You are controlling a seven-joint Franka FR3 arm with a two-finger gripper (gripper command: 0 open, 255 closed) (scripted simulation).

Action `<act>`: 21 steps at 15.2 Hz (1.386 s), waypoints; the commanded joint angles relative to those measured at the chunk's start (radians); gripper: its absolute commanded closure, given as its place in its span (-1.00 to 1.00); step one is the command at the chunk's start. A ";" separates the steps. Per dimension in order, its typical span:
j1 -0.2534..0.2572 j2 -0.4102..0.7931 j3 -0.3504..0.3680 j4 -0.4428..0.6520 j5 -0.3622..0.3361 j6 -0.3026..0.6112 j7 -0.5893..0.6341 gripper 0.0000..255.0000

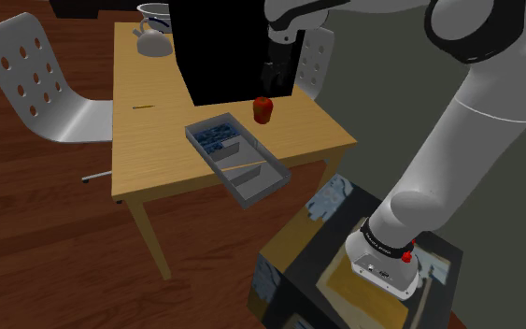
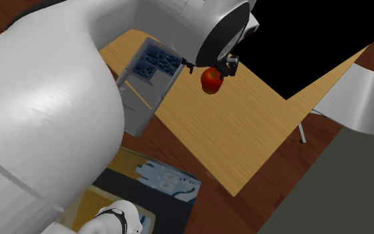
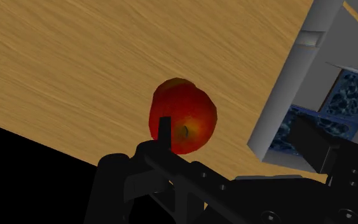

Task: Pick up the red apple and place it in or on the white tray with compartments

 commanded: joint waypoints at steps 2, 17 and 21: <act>-0.015 0.134 -0.005 0.143 0.034 -0.003 -0.030 -1.00; -0.021 0.201 0.000 0.123 0.054 0.086 -0.045 -1.00; -0.021 0.201 0.000 0.123 0.054 0.086 -0.045 1.00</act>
